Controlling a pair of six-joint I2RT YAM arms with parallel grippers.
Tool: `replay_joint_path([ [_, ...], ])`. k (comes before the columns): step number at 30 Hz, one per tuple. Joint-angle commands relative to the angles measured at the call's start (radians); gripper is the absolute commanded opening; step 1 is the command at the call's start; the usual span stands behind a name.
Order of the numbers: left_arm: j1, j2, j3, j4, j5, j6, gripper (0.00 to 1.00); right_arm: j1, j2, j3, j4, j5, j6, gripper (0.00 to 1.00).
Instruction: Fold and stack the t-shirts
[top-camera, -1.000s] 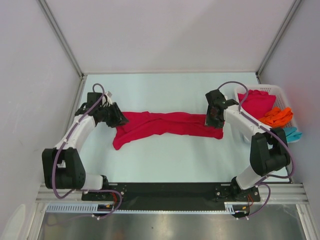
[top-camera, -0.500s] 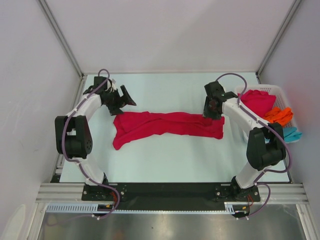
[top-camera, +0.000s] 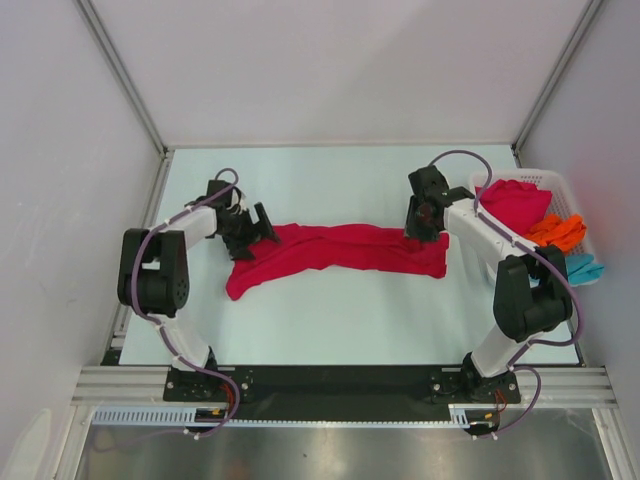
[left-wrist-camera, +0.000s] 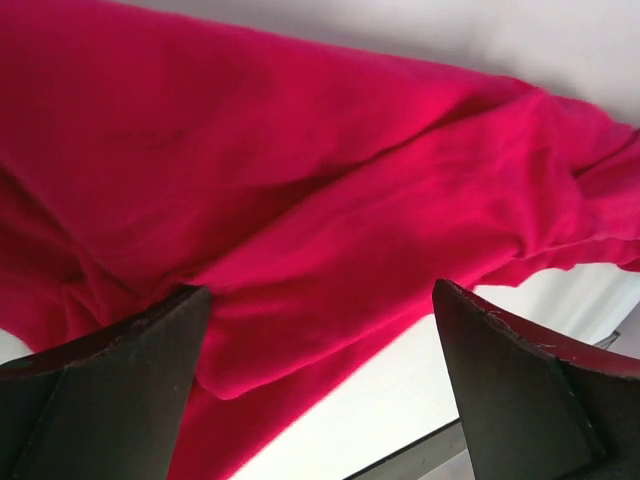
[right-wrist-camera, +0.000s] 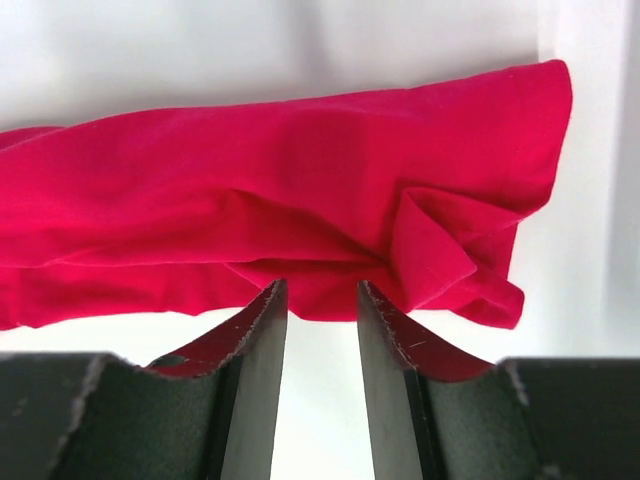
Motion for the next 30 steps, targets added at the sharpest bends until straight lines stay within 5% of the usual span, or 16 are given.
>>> replay_joint_path([
  [1, -0.068, 0.043, -0.013, 0.085, -0.015, -0.043, 1.00, 0.013, -0.042, -0.012, 0.046, -0.023, 0.006, 0.38],
  [6, -0.088, 0.057, -0.019, 0.087, -0.032, -0.041, 0.98, 0.017, -0.068, -0.040, 0.057, -0.009, 0.002, 0.37],
  [9, -0.088, 0.036, -0.021, 0.088, -0.026, -0.044, 0.76, 0.012, -0.075, -0.054, 0.063, -0.009, -0.001, 0.36],
  [10, -0.088, 0.026, -0.019, 0.087, -0.026, -0.046, 0.50, 0.010, -0.073, -0.054, 0.063, -0.012, 0.000, 0.36],
  [13, -0.090, -0.012, -0.010, 0.070, -0.038, -0.047, 0.14, 0.010, -0.073, -0.051, 0.065, -0.017, -0.001, 0.35],
  [16, -0.088, -0.040, 0.011, 0.030, -0.056, -0.041, 0.00, 0.010, -0.072, -0.052, 0.065, -0.021, -0.004, 0.34],
  [22, -0.090, -0.150, 0.068, -0.019, -0.116, 0.019, 0.00, 0.010, -0.085, -0.063, 0.072, -0.029, -0.003, 0.33],
  [25, -0.088, -0.259, 0.126, -0.081, -0.283, 0.081, 0.01, 0.012, -0.099, -0.063, 0.069, -0.026, -0.004, 0.33],
  [26, -0.087, -0.286, 0.149, -0.092, -0.314, 0.132, 0.10, 0.012, -0.102, -0.066, 0.069, -0.026, -0.003, 0.33],
  [27, -0.082, -0.343, 0.151, -0.096, -0.347, 0.156, 0.54, 0.010, -0.107, -0.069, 0.072, -0.027, -0.006, 0.33],
  [28, -0.058, -0.371, 0.133, -0.093, -0.346, 0.181, 0.72, 0.010, -0.111, -0.072, 0.074, -0.024, -0.006, 0.33],
  [29, -0.035, -0.397, 0.114, -0.080, -0.320, 0.186, 0.69, 0.010, -0.113, -0.078, 0.079, -0.027, -0.007, 0.33],
  [30, -0.001, -0.441, 0.093, -0.067, -0.264, 0.180, 0.41, 0.009, -0.111, -0.087, 0.080, -0.029, -0.007, 0.33],
])
